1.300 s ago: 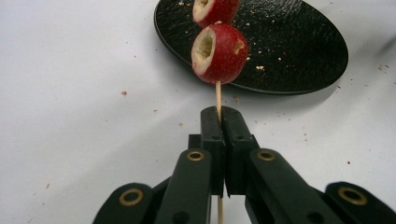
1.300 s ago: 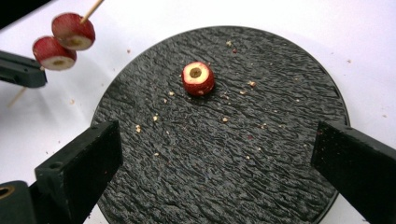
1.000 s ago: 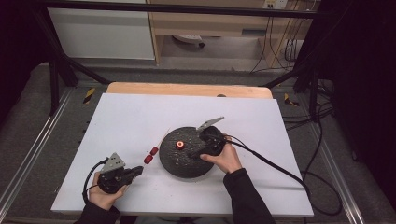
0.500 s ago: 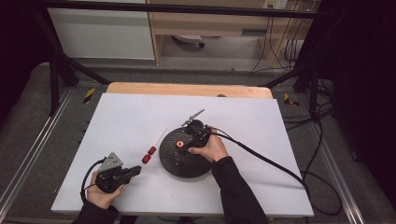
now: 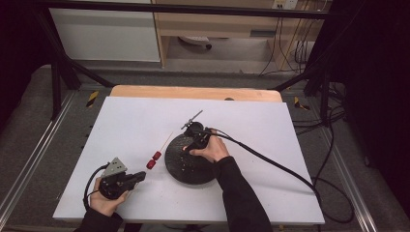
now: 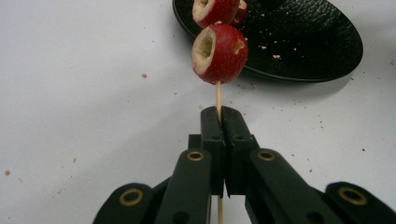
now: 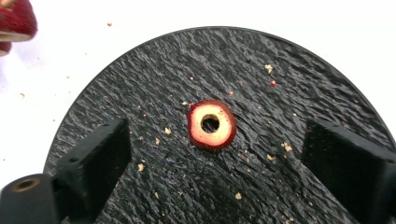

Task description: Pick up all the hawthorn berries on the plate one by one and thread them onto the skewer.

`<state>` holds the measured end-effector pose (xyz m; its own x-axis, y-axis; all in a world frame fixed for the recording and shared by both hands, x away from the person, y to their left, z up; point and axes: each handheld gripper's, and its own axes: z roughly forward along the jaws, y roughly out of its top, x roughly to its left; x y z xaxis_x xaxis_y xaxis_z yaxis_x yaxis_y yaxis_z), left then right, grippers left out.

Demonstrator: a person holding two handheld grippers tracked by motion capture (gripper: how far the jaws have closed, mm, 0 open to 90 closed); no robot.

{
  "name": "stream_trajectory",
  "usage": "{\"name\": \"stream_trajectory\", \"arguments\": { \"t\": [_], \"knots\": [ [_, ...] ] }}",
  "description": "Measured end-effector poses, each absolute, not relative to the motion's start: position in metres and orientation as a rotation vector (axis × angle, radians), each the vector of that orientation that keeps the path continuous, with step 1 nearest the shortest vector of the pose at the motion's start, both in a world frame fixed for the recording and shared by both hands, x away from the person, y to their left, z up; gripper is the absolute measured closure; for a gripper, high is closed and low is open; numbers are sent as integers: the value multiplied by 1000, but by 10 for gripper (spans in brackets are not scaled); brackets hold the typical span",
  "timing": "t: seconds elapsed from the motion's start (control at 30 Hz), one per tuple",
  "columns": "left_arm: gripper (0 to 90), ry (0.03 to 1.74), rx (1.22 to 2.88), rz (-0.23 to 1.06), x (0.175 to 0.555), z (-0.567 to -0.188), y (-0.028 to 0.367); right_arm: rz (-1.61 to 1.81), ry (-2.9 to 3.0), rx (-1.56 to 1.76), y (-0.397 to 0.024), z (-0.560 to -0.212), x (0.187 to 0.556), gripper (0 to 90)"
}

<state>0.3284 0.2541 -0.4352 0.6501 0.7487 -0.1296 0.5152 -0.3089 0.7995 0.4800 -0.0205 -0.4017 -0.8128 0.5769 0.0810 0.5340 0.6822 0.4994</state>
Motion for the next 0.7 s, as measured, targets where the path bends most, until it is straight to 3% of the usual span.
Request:
{"name": "stream_trajectory", "arguments": {
  "t": [0.3,0.7],
  "knots": [
    [884,983,1990,334,328,-435,254,805,2829,916,-13,-405,487,329],
    [884,979,1992,333,328,-434,253,761,2889,951,-12,-410,493,459]
  ]
}}
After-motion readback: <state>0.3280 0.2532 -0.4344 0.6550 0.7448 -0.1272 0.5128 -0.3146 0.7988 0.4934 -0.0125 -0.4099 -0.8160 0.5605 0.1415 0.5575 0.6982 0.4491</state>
